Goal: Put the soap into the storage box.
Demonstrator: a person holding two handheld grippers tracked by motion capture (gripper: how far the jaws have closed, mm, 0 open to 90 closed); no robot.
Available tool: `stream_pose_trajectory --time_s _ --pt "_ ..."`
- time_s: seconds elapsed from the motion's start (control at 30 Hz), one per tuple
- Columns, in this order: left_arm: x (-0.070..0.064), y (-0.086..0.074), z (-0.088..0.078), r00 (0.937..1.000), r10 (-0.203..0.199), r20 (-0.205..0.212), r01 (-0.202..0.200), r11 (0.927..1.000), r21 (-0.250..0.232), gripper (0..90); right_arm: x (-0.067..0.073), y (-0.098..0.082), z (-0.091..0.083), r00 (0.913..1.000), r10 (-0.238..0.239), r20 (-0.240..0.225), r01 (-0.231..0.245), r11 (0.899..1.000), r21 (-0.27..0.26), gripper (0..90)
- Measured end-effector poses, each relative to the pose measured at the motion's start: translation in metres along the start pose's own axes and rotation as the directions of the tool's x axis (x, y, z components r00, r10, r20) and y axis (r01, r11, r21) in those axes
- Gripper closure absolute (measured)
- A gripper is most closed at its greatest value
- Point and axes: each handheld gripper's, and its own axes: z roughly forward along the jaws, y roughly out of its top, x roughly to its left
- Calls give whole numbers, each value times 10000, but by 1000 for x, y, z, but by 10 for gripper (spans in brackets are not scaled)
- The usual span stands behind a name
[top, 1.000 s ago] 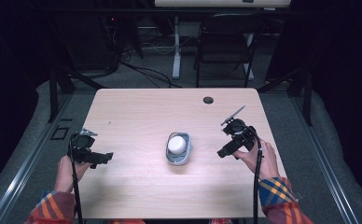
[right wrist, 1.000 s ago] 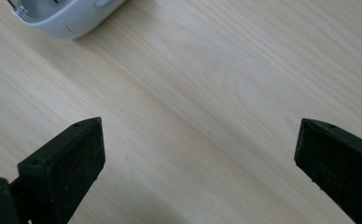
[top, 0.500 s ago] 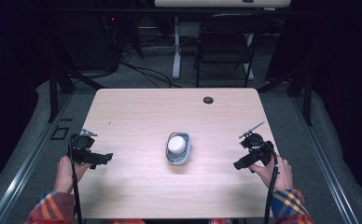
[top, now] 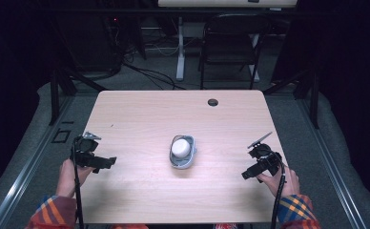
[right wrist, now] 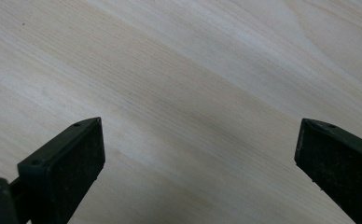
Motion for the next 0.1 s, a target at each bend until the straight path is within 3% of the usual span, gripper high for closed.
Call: stream_pose_trajectory --time_s 0.1 --pt "0 0 0 10000 19 -11 -19 10000 11 0 1 1 0 9999 -22 -111 21 10000 -55 13"
